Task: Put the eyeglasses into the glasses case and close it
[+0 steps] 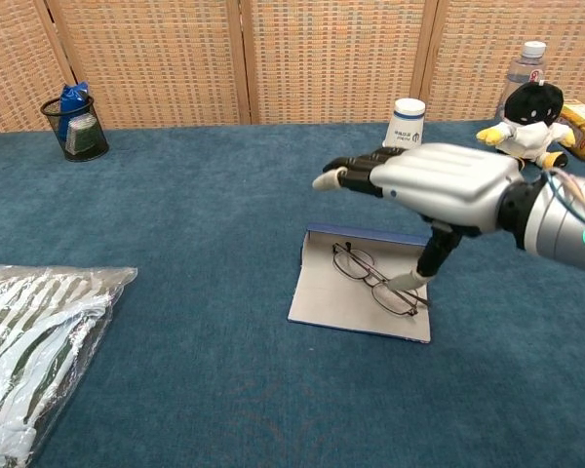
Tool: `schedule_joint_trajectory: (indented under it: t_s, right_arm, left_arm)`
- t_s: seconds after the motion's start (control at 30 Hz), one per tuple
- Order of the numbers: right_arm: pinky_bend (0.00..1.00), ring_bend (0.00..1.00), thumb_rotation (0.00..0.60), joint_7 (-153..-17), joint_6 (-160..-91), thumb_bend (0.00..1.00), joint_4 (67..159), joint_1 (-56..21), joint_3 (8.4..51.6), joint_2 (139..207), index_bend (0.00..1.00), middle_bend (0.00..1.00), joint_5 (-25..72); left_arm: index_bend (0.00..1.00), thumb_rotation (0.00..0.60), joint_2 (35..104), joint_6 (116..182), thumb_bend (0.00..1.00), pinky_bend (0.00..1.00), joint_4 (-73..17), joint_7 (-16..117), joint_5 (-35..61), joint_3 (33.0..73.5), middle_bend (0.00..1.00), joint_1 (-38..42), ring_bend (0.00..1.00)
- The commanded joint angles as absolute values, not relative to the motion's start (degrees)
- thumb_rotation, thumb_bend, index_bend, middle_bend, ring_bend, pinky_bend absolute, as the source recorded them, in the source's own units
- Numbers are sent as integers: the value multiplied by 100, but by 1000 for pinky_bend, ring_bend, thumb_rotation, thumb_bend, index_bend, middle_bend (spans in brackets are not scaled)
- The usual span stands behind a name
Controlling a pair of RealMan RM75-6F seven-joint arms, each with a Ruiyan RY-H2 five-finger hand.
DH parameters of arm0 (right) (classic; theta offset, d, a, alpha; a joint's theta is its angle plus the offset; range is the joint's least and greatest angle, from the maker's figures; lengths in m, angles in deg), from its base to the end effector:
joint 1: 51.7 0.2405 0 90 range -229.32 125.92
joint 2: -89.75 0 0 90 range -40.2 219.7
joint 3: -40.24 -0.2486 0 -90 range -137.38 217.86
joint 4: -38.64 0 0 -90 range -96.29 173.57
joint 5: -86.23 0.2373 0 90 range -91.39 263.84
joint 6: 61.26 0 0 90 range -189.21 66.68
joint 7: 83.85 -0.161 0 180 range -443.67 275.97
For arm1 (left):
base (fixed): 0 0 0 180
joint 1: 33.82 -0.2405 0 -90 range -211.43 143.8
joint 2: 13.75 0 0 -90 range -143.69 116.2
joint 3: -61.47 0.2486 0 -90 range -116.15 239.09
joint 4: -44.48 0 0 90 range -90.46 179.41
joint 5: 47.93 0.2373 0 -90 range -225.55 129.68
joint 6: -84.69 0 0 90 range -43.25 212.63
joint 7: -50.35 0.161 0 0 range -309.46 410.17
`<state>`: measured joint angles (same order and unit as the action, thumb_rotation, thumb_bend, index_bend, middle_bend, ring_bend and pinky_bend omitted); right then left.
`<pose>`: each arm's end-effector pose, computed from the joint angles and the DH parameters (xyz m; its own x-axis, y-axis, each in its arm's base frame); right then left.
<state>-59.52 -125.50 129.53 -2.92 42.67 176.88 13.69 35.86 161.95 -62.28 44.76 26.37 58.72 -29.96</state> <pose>-0.1053 -0.3101 -0.0582 0.6016 -0.1265 0.7887 -0.6649 -0.6264 0.4067 -0.3209 0.1862 0.1745 0.2629 0.1248 0.9567 0.9355 0.2096 -0.2844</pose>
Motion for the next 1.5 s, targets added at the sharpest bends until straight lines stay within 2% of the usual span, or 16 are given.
schedule_joint_trajectory:
  t_s: [0.03, 0.27, 0.83, 1.23, 1.5]
  right_arm:
    - [0, 0, 600, -5808, -12607, 0, 12641, -471, 4322, 18003, 0, 0, 1187]
    - [0, 0, 600, -5587, -12516, 0, 12013, -557, 4140, 18395, 0, 0, 1124]
    - [0, 0, 600, -5477, -12136, 0, 11642, -721, 3980, 18625, 0, 0, 1176]
    - [0, 0, 600, -5299, -11927, 0, 10935, -707, 3619, 18850, 0, 0, 1489]
    - [0, 0, 600, -5255, -11867, 0, 10878, -682, 3397, 18895, 0, 0, 1599]
  left_arm:
    - [0, 600, 3591, 16202, 165, 0, -6229, 4484, 2637, 5871, 0, -2998, 0]
    - [0, 600, 3602, 16188, 166, 0, -6217, 4491, 2610, 5869, 0, -2994, 0]
    - [0, 600, 3605, 16047, 166, 0, -6228, 4520, 2588, 5883, 0, -2927, 0]
    - [0, 600, 3602, 16007, 166, 0, -6226, 4514, 2616, 5901, 0, -2906, 0]
    - [0, 600, 3599, 16022, 166, 0, -6225, 4508, 2601, 5898, 0, -2911, 0]
